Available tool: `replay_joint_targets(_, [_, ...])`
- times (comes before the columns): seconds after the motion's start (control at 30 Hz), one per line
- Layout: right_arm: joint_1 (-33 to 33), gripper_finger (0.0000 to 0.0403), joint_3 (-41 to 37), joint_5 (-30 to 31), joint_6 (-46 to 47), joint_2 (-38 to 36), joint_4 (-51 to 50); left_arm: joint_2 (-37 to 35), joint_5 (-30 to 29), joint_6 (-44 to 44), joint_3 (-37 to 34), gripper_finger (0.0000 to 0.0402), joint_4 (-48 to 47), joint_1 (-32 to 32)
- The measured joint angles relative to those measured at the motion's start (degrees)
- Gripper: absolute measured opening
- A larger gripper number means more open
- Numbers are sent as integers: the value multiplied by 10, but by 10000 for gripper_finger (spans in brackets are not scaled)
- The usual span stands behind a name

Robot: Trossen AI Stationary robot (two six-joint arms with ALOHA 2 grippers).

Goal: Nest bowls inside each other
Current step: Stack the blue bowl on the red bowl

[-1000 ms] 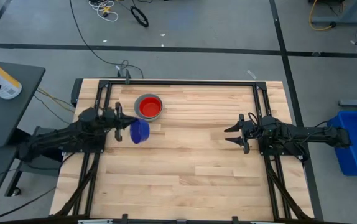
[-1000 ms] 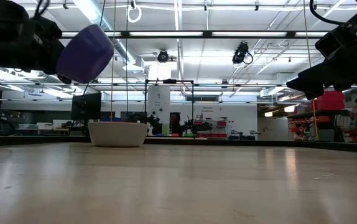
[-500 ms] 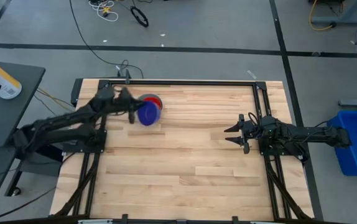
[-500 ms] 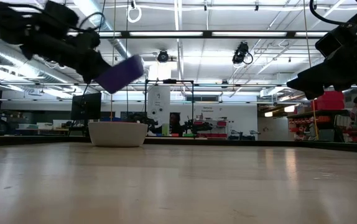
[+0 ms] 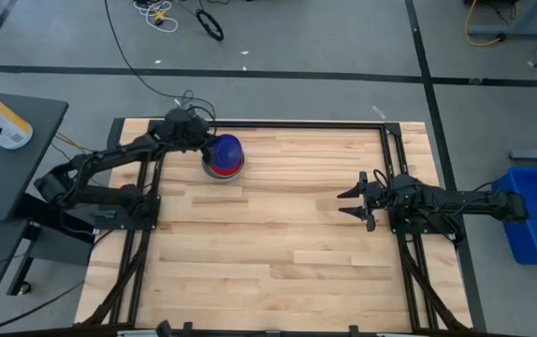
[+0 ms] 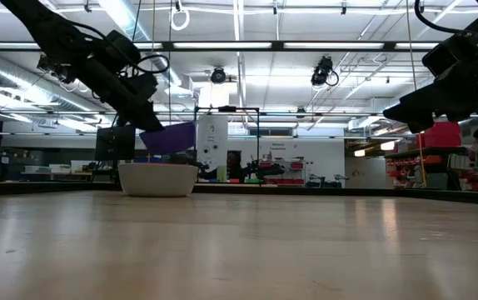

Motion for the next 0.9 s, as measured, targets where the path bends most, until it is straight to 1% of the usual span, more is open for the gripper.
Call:
replay_joint_targets(0.3, [0,226,0,0,-21,0,0,-1,1,4,0,5,-34,35])
replay_joint_targets(0.5, [0,233,0,0,-22,0,0,-1,8,5,0,5,-71,37])
replay_joint_targets(0.7, [0,243,0,0,-22,0,0,1,8,5,0,5,-80,36])
replay_joint_targets(0.8, [0,248,0,0,-22,0,0,23,8,5,0,5,-73,36])
replay_joint_targets(0.9, [0,254,0,0,-22,0,0,64,10,3,0,5,-57,36])
